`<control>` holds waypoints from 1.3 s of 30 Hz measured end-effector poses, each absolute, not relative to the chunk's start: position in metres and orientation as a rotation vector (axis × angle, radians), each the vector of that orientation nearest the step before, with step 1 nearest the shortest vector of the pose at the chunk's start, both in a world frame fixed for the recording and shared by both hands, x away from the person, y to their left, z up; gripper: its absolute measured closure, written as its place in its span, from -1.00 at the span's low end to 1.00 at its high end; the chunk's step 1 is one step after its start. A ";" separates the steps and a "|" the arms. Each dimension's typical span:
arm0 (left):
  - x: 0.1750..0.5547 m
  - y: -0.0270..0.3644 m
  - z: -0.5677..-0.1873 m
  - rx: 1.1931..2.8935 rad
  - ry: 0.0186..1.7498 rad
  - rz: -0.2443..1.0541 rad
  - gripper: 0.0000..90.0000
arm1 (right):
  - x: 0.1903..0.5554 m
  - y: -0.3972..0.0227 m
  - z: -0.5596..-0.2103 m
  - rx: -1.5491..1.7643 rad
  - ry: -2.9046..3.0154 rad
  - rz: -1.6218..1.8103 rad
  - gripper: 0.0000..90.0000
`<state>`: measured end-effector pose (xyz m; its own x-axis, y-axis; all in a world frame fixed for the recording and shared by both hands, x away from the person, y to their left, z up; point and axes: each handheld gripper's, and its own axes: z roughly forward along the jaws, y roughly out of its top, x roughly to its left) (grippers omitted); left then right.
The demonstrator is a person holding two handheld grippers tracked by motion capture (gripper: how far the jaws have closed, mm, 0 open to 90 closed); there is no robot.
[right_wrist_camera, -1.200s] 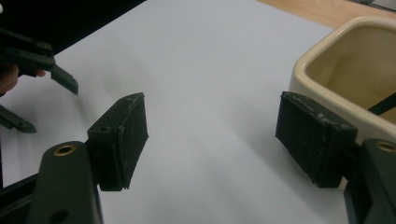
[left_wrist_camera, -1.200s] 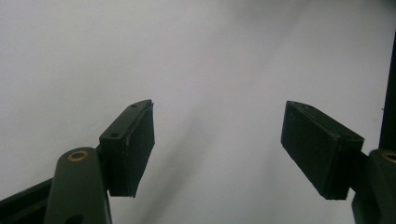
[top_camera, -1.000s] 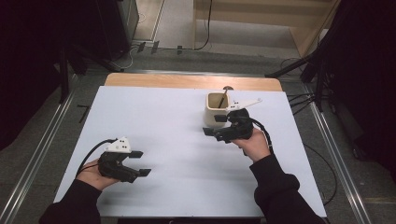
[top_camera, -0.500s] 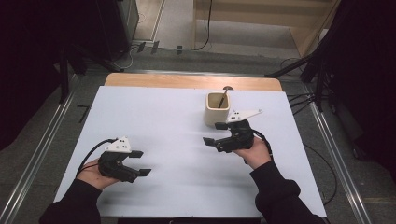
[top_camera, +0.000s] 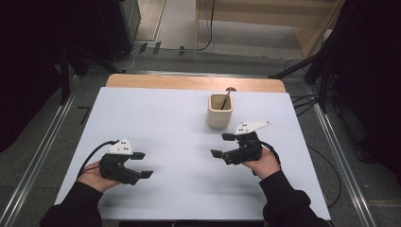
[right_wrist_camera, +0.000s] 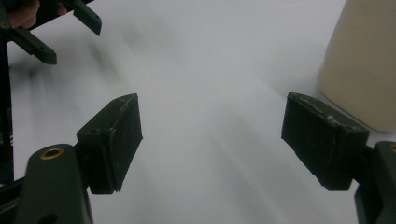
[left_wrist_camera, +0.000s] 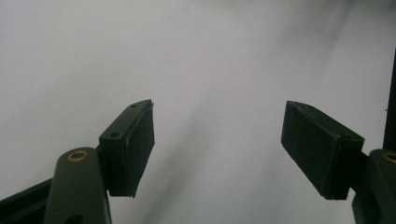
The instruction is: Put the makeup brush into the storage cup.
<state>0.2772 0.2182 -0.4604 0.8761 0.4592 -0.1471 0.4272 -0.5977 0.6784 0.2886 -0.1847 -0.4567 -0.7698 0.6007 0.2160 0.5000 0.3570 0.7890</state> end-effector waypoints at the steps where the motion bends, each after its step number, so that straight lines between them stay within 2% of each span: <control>1: 0.277 0.218 -0.460 2.290 0.636 0.055 -0.41 | 0.287 -0.185 -0.457 1.011 2.500 1.391 -0.52; 39: 0.277 0.222 -0.458 2.249 0.644 0.072 -0.43 | 0.251 -0.233 -0.470 1.023 2.479 1.348 -0.53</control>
<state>0.2768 0.2216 -0.4578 0.8699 0.4706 -0.1477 0.4266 -0.5674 0.7043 0.2512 -0.2329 -0.4696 -0.7588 0.6233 0.1890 0.4975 0.3673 0.7858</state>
